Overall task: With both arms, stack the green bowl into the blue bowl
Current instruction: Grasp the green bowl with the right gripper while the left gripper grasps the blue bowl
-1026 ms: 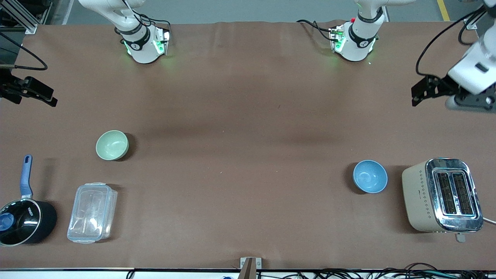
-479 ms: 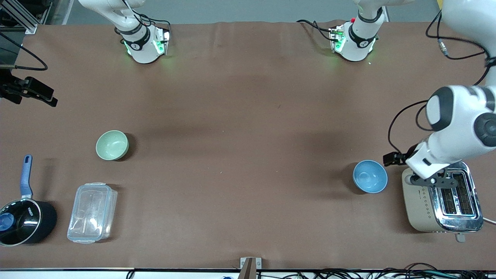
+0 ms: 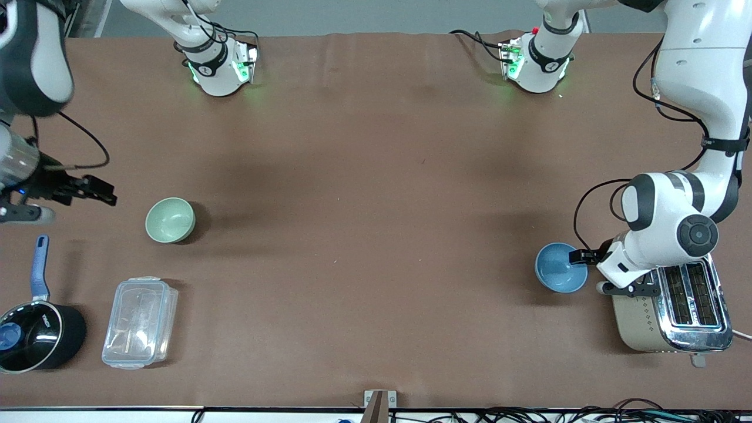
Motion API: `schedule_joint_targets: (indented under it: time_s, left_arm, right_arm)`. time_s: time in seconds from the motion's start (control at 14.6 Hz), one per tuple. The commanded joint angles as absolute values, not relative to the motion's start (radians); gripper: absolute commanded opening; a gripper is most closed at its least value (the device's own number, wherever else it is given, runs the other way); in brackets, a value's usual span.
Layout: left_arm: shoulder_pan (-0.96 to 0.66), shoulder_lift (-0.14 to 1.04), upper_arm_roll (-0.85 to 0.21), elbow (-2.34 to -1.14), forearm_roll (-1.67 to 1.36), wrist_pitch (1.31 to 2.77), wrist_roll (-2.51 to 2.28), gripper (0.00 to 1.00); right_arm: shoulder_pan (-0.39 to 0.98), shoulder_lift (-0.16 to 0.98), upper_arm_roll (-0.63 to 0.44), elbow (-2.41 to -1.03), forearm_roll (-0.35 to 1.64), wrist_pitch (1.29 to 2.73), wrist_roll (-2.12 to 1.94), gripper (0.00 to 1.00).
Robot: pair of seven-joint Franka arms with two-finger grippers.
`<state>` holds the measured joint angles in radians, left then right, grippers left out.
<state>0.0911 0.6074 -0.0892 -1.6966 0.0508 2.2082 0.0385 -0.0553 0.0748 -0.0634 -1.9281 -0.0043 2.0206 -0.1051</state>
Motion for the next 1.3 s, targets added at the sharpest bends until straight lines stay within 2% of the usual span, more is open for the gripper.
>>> schedule_joint_targets:
  time_s: [0.0, 0.14, 0.27, 0.34, 0.55, 0.75, 0.89, 1.03, 1.09, 1.23]
  left_arm:
    - [0.084, 0.641, -0.089, -1.681, 0.052, 2.217, 0.035, 0.55]
    - [0.084, 0.666, -0.091, -1.671, 0.041, 2.217, 0.034, 0.29]
    - [0.083, 0.67, -0.092, -1.664, 0.035, 2.217, 0.032, 0.05]
    - [0.087, 0.667, -0.095, -1.664, 0.02, 2.217, 0.028, 0.0]
    - [0.077, 0.635, -0.133, -1.664, -0.073, 2.201, 0.005, 0.0]
    - [0.077, 0.598, -0.262, -1.658, -0.101, 2.132, -0.139, 0.0]
    - [0.074, 0.597, -0.383, -1.657, -0.1, 2.12, -0.355, 0.0]
    - [0.046, 0.617, -0.48, -1.652, -0.088, 2.128, -0.561, 0.0]
    - [-0.003, 0.641, -0.488, -1.625, -0.087, 2.132, -0.627, 0.0]
    - [-0.124, 0.681, -0.488, -1.582, -0.097, 2.143, -0.736, 0.0]
  right_arm:
    - [-0.107, 0.035, -0.055, -2.194, 0.0, 2.309, -0.179, 1.0]
    - [-0.117, 0.073, -0.055, -2.272, -0.006, 2.448, -0.205, 1.0]
    - [-0.144, 0.123, -0.055, -2.273, -0.008, 2.477, -0.227, 1.0]
    - [-0.152, 0.149, -0.055, -2.281, -0.008, 2.512, -0.23, 1.0]
    - [-0.16, 0.227, -0.055, -2.296, -0.008, 2.579, -0.232, 1.0]
    - [-0.163, 0.308, -0.054, -2.299, -0.006, 2.663, -0.227, 0.98]
    - [-0.163, 0.322, -0.054, -2.301, -0.005, 2.672, -0.222, 0.94]
    - [-0.161, 0.33, -0.052, -2.316, 0.002, 2.675, -0.222, 0.85]
    - [-0.161, 0.333, -0.052, -2.316, 0.002, 2.675, -0.222, 0.74]
    - [-0.161, 0.331, -0.052, -2.318, 0.002, 2.669, -0.221, 0.35]
